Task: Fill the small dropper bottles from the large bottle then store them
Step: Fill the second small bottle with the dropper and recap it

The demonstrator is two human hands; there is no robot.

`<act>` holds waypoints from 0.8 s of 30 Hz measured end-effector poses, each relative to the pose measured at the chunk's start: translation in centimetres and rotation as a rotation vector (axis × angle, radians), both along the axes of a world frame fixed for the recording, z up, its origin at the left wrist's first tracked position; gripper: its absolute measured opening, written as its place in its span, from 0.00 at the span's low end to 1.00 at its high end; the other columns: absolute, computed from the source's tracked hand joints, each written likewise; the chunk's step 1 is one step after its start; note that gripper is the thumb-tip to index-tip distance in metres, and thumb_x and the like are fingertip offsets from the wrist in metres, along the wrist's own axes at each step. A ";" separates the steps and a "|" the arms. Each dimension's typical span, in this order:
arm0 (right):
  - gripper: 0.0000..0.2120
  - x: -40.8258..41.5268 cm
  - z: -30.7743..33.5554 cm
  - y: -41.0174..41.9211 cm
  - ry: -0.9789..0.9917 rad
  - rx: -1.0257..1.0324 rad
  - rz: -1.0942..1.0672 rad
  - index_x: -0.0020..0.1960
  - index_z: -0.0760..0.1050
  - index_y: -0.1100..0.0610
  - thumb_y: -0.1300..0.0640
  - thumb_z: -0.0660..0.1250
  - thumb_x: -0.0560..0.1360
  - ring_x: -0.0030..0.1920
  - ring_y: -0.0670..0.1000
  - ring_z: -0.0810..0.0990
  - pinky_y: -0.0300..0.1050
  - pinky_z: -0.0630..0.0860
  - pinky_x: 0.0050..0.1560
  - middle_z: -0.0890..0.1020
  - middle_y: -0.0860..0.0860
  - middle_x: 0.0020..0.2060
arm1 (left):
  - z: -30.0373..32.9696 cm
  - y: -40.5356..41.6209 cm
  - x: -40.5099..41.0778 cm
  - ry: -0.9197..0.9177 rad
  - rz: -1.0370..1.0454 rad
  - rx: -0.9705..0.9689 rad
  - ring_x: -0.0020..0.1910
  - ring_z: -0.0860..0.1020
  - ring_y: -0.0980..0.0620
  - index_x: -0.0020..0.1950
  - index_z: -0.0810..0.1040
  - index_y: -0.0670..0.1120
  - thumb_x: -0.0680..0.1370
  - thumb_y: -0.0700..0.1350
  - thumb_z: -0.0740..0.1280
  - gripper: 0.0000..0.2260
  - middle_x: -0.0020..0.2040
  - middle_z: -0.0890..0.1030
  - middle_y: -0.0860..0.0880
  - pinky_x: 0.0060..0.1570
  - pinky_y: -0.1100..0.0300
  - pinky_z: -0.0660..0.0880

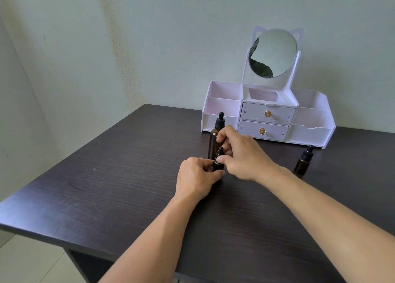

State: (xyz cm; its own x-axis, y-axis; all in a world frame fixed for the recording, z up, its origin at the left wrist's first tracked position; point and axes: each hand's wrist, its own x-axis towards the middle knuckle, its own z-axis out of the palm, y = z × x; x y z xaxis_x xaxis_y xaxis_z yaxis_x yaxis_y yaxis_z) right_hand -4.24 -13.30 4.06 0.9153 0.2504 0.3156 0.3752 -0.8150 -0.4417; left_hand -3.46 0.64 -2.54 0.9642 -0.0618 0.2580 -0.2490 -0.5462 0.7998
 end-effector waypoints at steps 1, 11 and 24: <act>0.20 0.0 -0.1 0.0 -0.008 -0.002 -0.009 0.53 0.65 0.47 0.59 0.72 0.70 0.44 0.51 0.79 0.54 0.78 0.50 0.77 0.47 0.42 | 0.0 0.0 0.0 0.000 -0.001 0.000 0.29 0.74 0.59 0.50 0.85 0.51 0.72 0.52 0.74 0.10 0.30 0.77 0.55 0.34 0.63 0.73; 0.25 0.0 -0.3 -0.2 0.011 0.069 0.022 0.61 0.63 0.47 0.61 0.71 0.72 0.45 0.48 0.79 0.52 0.77 0.52 0.80 0.46 0.42 | -0.1 -0.1 0.0 -0.004 0.012 -0.012 0.28 0.73 0.60 0.50 0.85 0.51 0.71 0.53 0.75 0.11 0.29 0.76 0.56 0.31 0.67 0.66; 0.16 -1.7 -3.7 -3.8 0.019 0.077 -0.059 0.62 0.71 0.48 0.52 0.68 0.75 0.56 0.45 0.78 0.43 0.75 0.55 0.78 0.44 0.56 | 0.5 0.1 -0.7 -0.012 -0.007 0.011 0.33 0.78 0.56 0.52 0.84 0.52 0.71 0.53 0.75 0.12 0.33 0.80 0.53 0.41 0.55 0.79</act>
